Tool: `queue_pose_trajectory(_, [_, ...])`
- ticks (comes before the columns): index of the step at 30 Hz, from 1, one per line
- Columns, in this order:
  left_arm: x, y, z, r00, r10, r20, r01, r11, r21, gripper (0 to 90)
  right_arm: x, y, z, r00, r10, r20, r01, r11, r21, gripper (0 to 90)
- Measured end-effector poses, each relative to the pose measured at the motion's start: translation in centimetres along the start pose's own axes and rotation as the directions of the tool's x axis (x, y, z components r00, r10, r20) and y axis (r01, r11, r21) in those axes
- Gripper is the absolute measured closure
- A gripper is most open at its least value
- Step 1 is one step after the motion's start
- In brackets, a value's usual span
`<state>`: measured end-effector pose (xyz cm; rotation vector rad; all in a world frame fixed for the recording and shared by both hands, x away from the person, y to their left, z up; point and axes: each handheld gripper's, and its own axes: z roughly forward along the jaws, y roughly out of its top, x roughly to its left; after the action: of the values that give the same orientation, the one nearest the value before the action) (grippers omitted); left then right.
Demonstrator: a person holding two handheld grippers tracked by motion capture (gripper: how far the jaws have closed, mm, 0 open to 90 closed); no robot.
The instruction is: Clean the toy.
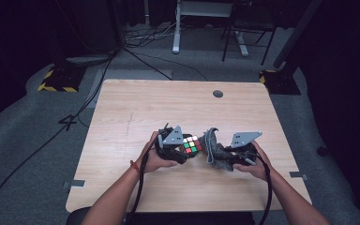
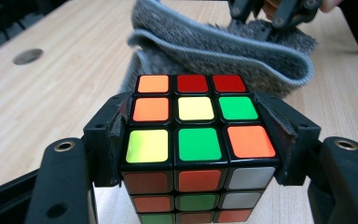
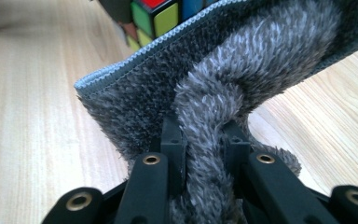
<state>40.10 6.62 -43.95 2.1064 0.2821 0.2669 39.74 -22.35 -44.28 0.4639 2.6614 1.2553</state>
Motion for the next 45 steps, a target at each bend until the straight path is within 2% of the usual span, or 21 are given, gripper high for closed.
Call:
queue_pose_trajectory(5, [-0.3,-0.9,1.1,0.9995,0.005,0.032,-0.007,0.9989,0.047,33.8,-0.6,-0.5,0.1,0.9994,0.003,0.034,-0.004,0.999,0.041,75.4])
queue_pose_trajectory(9, [-0.7,-1.4,2.0,0.9977,0.014,0.066,-0.018,0.9976,0.067,33.8,-0.8,-1.9,0.1,0.9982,-0.002,0.060,-0.005,0.994,0.109,74.4])
queue_pose_trajectory(12, [-1.1,-1.7,2.6,0.9961,0.017,0.086,-0.025,0.9956,0.090,33.7,-0.8,-2.7,0.0,0.9970,0.004,0.078,-0.012,0.994,0.112,74.1])
queue_pose_trajectory(17, [-1.5,-2.2,2.9,0.9944,0.014,0.105,-0.027,0.9925,0.119,33.6,-1.0,-3.4,0.2,0.9971,0.018,0.074,-0.026,0.993,0.115,73.2])
queue_pose_trajectory(27, [-1.4,-2.9,1.8,0.9932,-0.029,0.113,0.012,0.9888,0.149,32.6,-1.2,-4.2,-0.1,0.9956,0.043,0.083,-0.052,0.992,0.114,66.0])
queue_pose_trajectory(29, [-1.4,-2.8,1.5,0.9932,-0.036,0.110,0.020,0.9884,0.150,32.0,-1.2,-4.2,-0.2,0.9951,0.051,0.084,-0.060,0.993,0.106,63.0])
queue_pose_trajectory(31, [-1.6,-2.7,1.2,0.9931,-0.032,0.113,0.014,0.9873,0.158,29.6,-1.2,-4.2,-0.4,0.9944,0.053,0.091,-0.062,0.993,0.104,55.6])
queue_pose_trajectory(35, [-2.0,-2.9,0.6,0.9943,-0.033,0.101,0.011,0.9783,0.207,27.1,-1.2,-4.0,-1.1,0.9922,0.069,0.104,-0.075,0.996,0.056,44.1])
queue_pose_trajectory(37, [-2.4,-3.0,0.2,0.9959,-0.023,0.088,0.003,0.9738,0.227,25.4,-1.1,-3.8,-1.7,0.9911,0.076,0.109,-0.079,0.997,0.026,41.5])
queue_pose_trajectory(41, [-2.5,-3.4,-0.6,0.9962,-0.028,0.082,0.009,0.9733,0.229,25.5,-0.8,-3.1,-2.7,0.9865,0.073,0.147,-0.070,0.997,-0.030,35.5])
queue_pose_trajectory(45, [-2.8,-3.6,-1.4,0.9940,-0.033,0.105,0.008,0.9734,0.229,29.8,-0.3,-2.6,-3.1,0.9831,0.064,0.171,-0.053,0.996,-0.066,35.5])
